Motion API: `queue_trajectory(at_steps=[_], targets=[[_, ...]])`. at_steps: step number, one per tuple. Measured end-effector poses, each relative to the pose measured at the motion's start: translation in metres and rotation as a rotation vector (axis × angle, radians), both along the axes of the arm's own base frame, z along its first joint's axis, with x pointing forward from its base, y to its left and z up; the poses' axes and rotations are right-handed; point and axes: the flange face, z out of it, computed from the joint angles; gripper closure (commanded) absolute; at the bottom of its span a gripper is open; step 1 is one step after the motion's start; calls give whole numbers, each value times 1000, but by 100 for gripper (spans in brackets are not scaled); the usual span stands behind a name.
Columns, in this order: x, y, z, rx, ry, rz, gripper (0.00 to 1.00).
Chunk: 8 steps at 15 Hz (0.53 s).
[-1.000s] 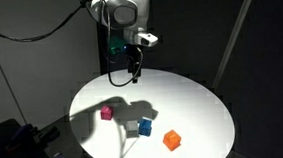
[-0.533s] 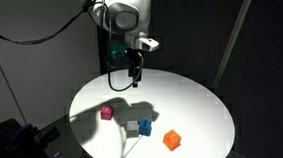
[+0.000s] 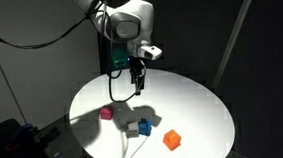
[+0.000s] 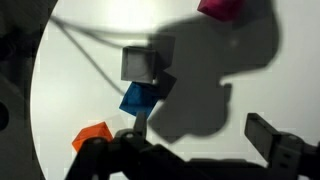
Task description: Pick up the gray block and put it on the pink block
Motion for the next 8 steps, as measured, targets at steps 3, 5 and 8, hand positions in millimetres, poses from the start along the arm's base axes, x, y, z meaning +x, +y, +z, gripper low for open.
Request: queue_trajectory(at_steps=[3,5,8], targets=[[-2,-4,-17,-14,-11,-1,0],[-2,-4,-32,-22,-9,-2,0],[-2,-5,-57,-30,7,-2,0]])
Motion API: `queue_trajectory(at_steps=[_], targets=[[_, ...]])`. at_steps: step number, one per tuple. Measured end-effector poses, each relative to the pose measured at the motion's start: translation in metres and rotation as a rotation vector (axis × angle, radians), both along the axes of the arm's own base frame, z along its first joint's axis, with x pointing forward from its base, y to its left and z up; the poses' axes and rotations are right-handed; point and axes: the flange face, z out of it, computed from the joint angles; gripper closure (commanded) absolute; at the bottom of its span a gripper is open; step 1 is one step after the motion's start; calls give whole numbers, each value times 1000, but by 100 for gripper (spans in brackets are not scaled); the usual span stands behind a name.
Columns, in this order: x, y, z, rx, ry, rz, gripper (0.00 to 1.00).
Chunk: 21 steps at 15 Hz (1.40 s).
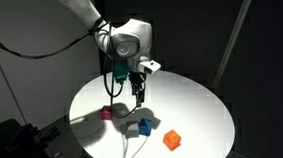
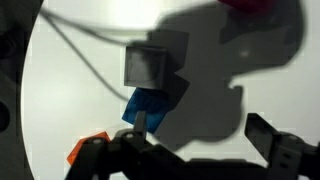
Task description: Pick up the gray block and put it on the pink block
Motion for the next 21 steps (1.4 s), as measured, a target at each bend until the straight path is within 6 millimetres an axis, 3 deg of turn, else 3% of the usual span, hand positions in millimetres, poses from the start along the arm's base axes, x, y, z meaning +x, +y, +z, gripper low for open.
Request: queue_trajectory(at_steps=[10,21], targets=[[-7,-8,-59,-19,47,-9,0],[-16,-17,-83,-28,78,-25,0]])
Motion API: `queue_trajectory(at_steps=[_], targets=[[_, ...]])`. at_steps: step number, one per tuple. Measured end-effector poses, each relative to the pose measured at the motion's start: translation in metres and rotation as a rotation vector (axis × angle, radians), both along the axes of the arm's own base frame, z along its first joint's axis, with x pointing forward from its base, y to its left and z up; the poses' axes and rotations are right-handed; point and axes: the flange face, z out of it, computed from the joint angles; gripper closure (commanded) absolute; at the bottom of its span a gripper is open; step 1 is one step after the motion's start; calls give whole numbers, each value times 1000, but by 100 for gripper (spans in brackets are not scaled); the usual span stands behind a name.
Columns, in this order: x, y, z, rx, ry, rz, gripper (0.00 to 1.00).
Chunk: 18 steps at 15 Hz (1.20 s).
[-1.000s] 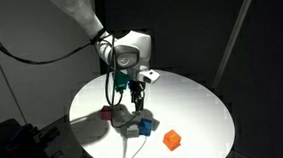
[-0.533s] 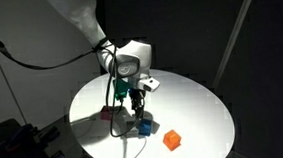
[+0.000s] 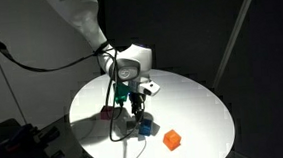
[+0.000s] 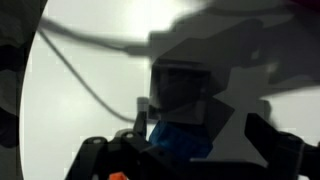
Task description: Pick up the gray block and put it on the pink block
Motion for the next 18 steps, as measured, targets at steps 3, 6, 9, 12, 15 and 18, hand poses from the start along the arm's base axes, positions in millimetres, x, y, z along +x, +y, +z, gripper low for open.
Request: queue_trajectory(at_steps=[3,6,9,12,15,18], targets=[[-1,0,-2,0,4,0,0],[-2,-1,-5,0,9,-2,0],[-3,-3,-6,-1,11,-4,0],[-3,-4,-6,-4,13,-2,0],[-5,-4,-7,-10,22,11,0],[-7,-3,-10,-16,33,25,0]])
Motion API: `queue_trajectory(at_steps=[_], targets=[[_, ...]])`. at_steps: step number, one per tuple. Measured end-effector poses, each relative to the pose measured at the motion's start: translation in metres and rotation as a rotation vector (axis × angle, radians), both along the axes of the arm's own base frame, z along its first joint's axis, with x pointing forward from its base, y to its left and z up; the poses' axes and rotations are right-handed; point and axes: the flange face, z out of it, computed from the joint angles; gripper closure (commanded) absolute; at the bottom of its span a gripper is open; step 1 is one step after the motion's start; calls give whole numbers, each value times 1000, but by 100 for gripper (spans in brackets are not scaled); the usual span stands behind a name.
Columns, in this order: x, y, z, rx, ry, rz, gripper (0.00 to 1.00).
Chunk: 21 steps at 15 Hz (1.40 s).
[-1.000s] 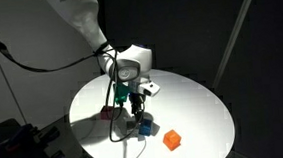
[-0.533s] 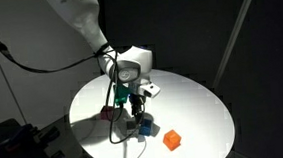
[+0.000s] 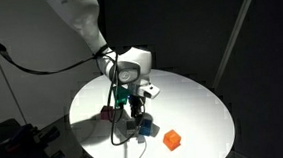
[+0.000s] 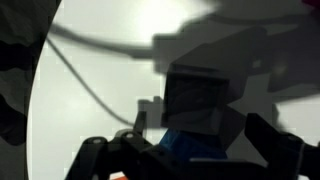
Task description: Pick up the gray block and put it on the pink block
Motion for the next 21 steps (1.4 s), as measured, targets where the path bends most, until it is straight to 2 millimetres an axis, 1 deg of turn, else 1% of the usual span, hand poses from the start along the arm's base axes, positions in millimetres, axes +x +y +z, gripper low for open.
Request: queue_trajectory(at_steps=[10,20,21], targets=[[-11,0,-10,-5,34,17,0],[-14,-1,-17,-4,48,14,0],[-15,-1,-18,-4,50,14,25]])
